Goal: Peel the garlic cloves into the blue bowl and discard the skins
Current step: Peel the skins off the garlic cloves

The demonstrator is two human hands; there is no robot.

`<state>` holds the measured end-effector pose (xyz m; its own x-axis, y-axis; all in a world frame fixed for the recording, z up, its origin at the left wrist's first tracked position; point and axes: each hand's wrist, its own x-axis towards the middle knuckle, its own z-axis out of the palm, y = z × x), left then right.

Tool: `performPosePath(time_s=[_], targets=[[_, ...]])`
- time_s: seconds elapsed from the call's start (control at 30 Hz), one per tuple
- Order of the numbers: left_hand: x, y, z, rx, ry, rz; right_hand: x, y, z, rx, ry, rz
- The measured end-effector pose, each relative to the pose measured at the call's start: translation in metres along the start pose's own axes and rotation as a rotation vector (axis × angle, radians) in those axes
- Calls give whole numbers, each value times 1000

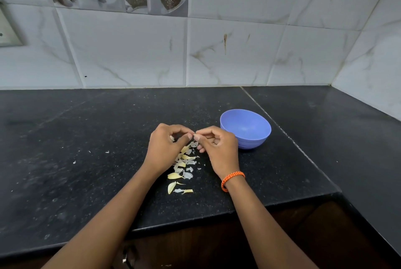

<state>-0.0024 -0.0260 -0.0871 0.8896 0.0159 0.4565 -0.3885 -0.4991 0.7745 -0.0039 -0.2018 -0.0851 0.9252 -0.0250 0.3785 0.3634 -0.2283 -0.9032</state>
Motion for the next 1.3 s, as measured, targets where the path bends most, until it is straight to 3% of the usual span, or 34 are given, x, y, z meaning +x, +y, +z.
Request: performPosePath(time_s=[0.17,0.37,0.93,1.3], targets=[[-1,0,-2,-51,-19,-12,-3,-2,1,24,-14,-47],[-2,4,-3,-93,-52,-10,-4,-3,0,79,-2,27],[-6,15,-1,89,15,26,0,3,-1,299,-99,106],[-3,6,0,-15,7,14,1,7,-1,233,-111,78]])
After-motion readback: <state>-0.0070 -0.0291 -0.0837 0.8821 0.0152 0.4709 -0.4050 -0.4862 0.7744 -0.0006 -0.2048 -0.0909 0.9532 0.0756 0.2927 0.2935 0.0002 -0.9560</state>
